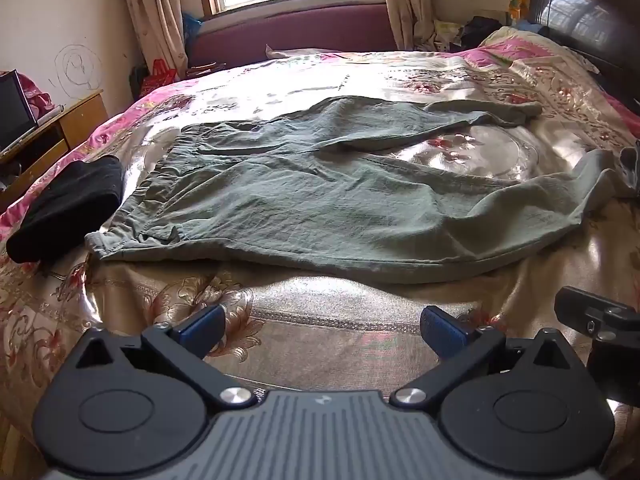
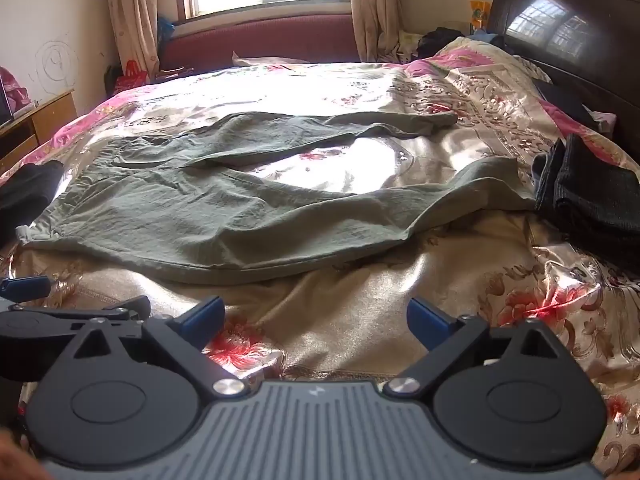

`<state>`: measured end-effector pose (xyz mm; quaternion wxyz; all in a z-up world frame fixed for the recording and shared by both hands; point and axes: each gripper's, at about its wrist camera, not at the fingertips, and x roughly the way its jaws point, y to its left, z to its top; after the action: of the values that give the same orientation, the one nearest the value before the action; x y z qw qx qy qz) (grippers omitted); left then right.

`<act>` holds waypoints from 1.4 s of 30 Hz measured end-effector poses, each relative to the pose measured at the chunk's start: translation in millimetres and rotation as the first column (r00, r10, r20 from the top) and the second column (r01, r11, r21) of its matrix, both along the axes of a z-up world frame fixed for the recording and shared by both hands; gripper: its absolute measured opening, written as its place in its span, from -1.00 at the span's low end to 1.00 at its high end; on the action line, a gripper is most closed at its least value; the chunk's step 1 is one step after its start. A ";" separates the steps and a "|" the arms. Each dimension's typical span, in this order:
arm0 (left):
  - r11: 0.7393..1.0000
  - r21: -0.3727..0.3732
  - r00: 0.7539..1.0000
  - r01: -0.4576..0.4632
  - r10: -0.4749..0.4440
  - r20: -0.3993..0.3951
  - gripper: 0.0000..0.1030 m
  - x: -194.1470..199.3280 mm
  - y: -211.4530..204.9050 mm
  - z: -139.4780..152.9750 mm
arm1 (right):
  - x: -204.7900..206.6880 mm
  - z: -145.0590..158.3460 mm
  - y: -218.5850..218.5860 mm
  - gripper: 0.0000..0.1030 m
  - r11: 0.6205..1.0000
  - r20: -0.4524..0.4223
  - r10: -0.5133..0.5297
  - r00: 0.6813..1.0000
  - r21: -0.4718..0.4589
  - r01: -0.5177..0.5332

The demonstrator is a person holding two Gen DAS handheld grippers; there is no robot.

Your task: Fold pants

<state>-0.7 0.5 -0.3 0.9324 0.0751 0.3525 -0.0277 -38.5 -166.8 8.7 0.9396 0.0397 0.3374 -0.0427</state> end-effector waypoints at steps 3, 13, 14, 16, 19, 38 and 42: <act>1.000 -0.014 1.000 -0.010 0.010 -0.006 1.00 0.6 3.9 -3.7 | -1.5 -1.6 2.0 0.89 1.000 -0.003 0.005 1.000 -0.005 -0.005; 1.000 0.014 1.000 0.009 -0.010 0.010 1.00 -3.8 -3.1 0.9 | -2.4 -9.7 -1.2 0.89 1.000 -0.017 -0.002 1.000 0.010 0.002; 1.000 0.016 1.000 0.010 -0.010 0.011 1.00 -4.2 -3.3 1.2 | -2.7 -10.4 -1.7 0.89 1.000 -0.018 -0.004 1.000 0.012 0.004; 1.000 0.020 1.000 0.013 -0.013 0.012 1.00 -5.1 -3.7 1.4 | -3.4 -11.1 -2.3 0.89 1.000 -0.019 -0.007 1.000 0.013 0.007; 1.000 0.024 1.000 0.018 -0.018 0.010 1.00 -7.2 -3.2 0.8 | -3.9 -11.9 -3.2 0.89 1.000 -0.020 -0.012 1.000 0.018 0.012; 0.997 0.059 0.998 0.045 -0.047 0.038 1.00 -12.9 -10.7 3.2 | -5.3 -17.9 -12.9 0.89 0.998 -0.025 -0.042 0.999 0.035 0.043; 0.997 0.069 0.998 0.047 -0.050 0.045 1.00 -13.7 -12.0 3.9 | -6.0 -18.7 -14.2 0.89 0.998 -0.026 -0.040 0.999 0.041 0.041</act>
<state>-14.5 -11.5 3.5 0.9363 0.1159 0.3295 -0.0364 -44.5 -181.0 -10.0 0.9332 0.0654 0.3489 -0.0555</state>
